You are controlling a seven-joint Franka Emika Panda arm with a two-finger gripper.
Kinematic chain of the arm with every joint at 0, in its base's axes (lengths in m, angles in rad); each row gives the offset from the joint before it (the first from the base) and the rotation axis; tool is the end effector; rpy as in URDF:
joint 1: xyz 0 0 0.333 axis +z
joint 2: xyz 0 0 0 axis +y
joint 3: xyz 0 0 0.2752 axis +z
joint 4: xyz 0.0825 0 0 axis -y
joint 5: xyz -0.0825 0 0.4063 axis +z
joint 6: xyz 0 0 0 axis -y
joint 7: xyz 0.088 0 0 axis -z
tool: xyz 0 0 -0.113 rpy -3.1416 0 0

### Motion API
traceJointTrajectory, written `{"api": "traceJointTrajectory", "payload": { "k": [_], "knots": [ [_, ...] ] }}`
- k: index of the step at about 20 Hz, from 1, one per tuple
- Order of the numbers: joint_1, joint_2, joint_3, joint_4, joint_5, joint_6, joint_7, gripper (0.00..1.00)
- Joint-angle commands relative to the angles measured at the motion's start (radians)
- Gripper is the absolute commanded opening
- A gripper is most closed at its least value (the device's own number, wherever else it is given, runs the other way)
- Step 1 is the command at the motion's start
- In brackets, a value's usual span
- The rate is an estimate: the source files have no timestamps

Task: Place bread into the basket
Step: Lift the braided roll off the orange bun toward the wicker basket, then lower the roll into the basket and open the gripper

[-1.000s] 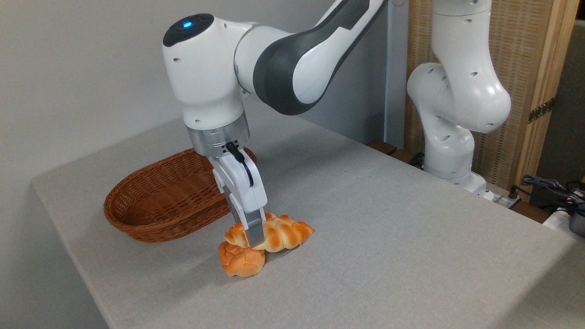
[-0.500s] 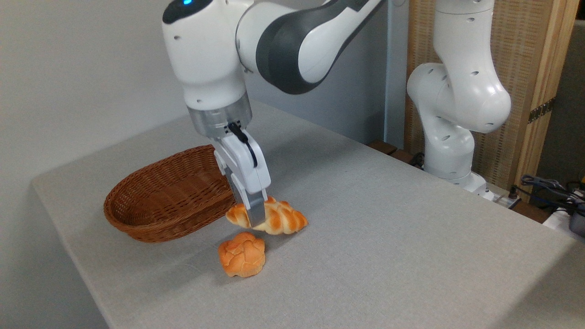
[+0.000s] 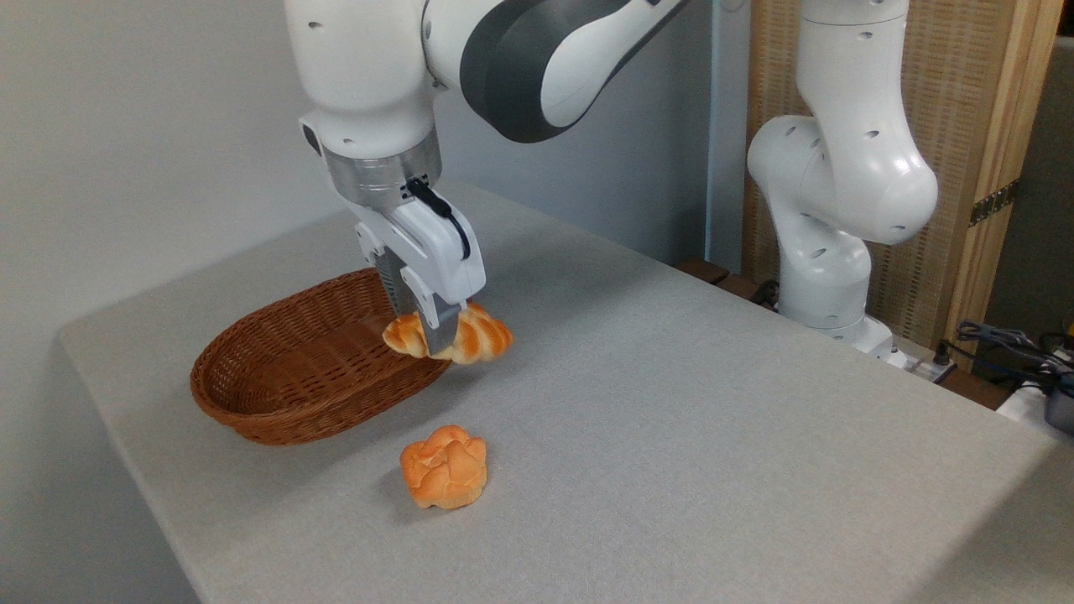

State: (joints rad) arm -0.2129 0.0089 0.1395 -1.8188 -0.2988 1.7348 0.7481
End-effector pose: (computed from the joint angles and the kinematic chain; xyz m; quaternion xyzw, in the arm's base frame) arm 0.5734 -0.0710 0.4675 0.9181 -0.3659 0.0047 0.1520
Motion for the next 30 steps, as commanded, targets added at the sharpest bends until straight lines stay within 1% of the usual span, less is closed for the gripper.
{"api": "traceJointTrajectory", "payload": {
  "k": [1,3,7,9,11,13,14,15,16,17,18,27,30],
  "knots": [
    [-0.006,0.008,-0.024,0.03,-0.048,-0.027,-0.121,0.46],
    [-0.006,0.008,-0.041,0.03,-0.069,-0.024,-0.165,0.46],
    [-0.006,0.014,-0.043,0.03,-0.131,-0.009,-0.188,0.48],
    [-0.006,0.016,-0.049,0.03,-0.135,0.024,-0.211,0.48],
    [-0.006,0.028,-0.076,0.03,-0.128,0.083,-0.245,0.5],
    [-0.006,0.037,-0.101,0.029,-0.117,0.142,-0.243,0.58],
    [-0.006,0.045,-0.11,0.029,-0.097,0.166,-0.242,0.67],
    [-0.006,0.054,-0.126,0.029,-0.062,0.184,-0.243,0.88],
    [-0.006,0.06,-0.148,0.029,-0.027,0.19,-0.245,1.0],
    [-0.006,0.066,-0.161,0.029,-0.005,0.19,-0.243,1.0],
    [-0.006,0.068,-0.162,0.029,0.001,0.19,-0.243,1.0],
    [-0.006,0.075,-0.163,0.029,0.003,0.195,-0.242,1.0],
    [-0.006,0.074,-0.164,0.029,0.003,0.236,-0.243,1.0]
  ]
}}
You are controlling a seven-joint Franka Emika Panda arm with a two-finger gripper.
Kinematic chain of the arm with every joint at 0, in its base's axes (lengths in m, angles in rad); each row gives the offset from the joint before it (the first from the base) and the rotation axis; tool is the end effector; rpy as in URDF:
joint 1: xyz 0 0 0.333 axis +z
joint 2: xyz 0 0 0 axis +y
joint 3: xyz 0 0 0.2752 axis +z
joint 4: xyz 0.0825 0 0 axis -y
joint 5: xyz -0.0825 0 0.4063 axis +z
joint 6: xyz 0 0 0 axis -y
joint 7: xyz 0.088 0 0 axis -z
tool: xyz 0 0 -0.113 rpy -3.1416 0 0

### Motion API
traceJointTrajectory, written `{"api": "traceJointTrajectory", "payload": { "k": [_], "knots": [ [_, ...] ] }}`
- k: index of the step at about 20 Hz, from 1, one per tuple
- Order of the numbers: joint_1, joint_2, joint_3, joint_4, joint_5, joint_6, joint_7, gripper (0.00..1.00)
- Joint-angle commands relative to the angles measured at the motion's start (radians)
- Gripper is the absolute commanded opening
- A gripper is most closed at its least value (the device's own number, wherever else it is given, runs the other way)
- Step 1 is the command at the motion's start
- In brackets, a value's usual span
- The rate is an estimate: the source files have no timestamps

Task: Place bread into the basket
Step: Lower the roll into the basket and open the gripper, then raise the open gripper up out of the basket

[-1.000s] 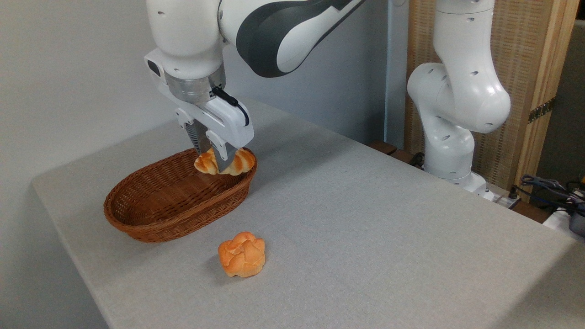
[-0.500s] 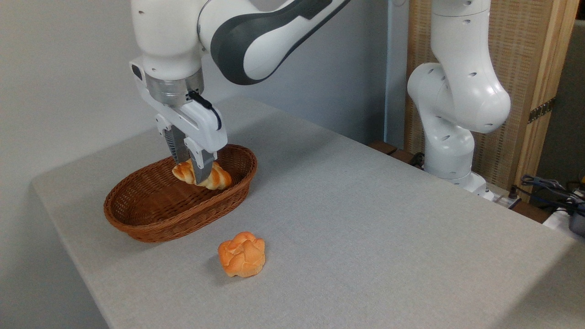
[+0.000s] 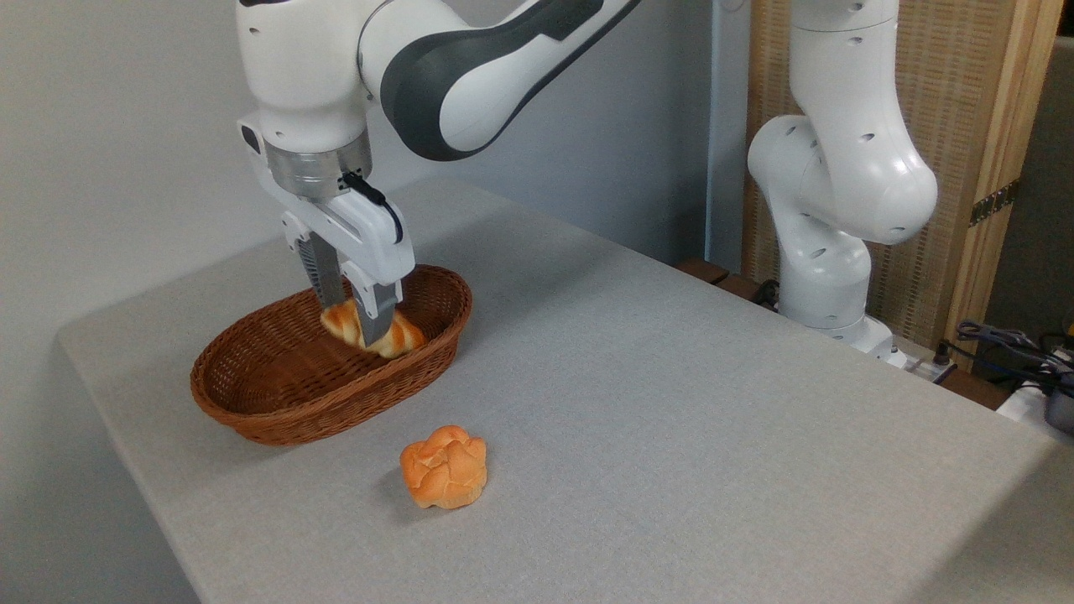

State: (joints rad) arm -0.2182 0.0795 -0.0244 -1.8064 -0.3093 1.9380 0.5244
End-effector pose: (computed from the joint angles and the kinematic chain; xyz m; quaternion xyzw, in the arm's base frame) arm 0.5876 -0.1683 0.4484 0.9352 -0.3217 0.0460 0.1411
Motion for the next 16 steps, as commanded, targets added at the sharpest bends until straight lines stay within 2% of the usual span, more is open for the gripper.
{"api": "traceJointTrajectory", "payload": {
  "k": [1,4,5,8,9,13,16],
  "knots": [
    [-0.001,0.002,0.003,0.016,0.012,0.035,-0.02,1.0],
    [0.003,-0.001,0.014,0.016,0.015,0.035,-0.018,1.0],
    [0.008,-0.004,0.017,0.016,0.038,0.035,-0.017,1.0],
    [0.011,-0.029,0.032,0.016,0.172,0.035,-0.011,1.0],
    [0.011,-0.033,0.065,0.016,0.212,0.032,-0.004,1.0],
    [0.011,-0.041,0.147,0.015,0.222,0.022,0.1,1.0],
    [0.011,-0.041,0.185,0.015,0.22,0.021,0.163,1.0]
  ]
}}
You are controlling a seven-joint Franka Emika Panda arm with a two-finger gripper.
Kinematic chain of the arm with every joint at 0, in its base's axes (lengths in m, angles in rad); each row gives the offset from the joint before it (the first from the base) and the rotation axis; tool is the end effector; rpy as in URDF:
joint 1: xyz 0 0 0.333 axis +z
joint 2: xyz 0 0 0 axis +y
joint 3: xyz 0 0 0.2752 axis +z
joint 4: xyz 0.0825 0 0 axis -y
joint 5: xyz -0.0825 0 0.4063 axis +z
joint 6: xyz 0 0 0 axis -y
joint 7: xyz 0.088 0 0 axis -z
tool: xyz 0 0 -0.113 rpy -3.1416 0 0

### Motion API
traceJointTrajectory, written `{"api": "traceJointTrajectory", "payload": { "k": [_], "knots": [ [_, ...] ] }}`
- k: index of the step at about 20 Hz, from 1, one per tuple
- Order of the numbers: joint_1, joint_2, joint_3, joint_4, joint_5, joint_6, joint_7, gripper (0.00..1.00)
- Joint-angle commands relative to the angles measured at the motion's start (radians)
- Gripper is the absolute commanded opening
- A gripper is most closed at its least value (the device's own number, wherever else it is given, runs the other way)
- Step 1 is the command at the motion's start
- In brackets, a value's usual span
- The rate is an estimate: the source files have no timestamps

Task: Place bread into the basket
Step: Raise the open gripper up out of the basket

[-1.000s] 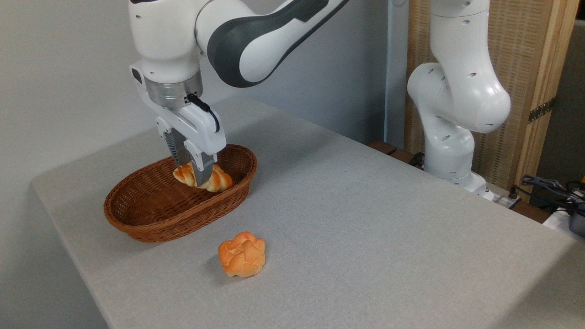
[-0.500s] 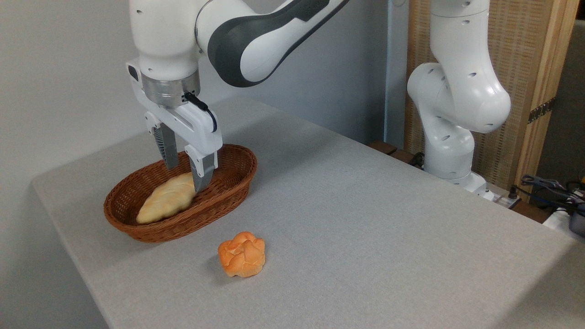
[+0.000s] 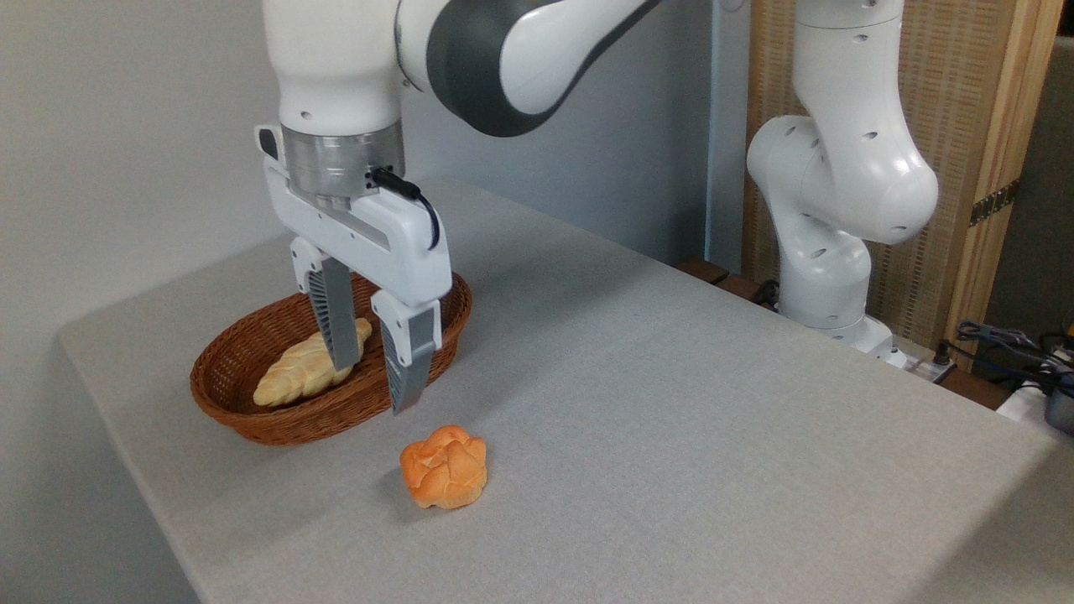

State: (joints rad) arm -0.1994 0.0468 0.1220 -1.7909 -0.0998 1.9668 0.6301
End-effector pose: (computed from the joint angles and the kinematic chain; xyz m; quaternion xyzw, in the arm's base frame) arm 0.6084 -0.0551 0.4762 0.9406 -0.3303 0.0743 0.0250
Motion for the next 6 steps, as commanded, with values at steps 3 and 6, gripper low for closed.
{"api": "traceJointTrajectory", "payload": {
  "k": [3,6],
  "knots": [
    [-0.009,-0.008,0.048,-0.004,0.009,-0.058,0.12,1.0],
    [-0.008,-0.008,0.048,-0.002,0.008,-0.077,0.118,1.0]
  ]
}}
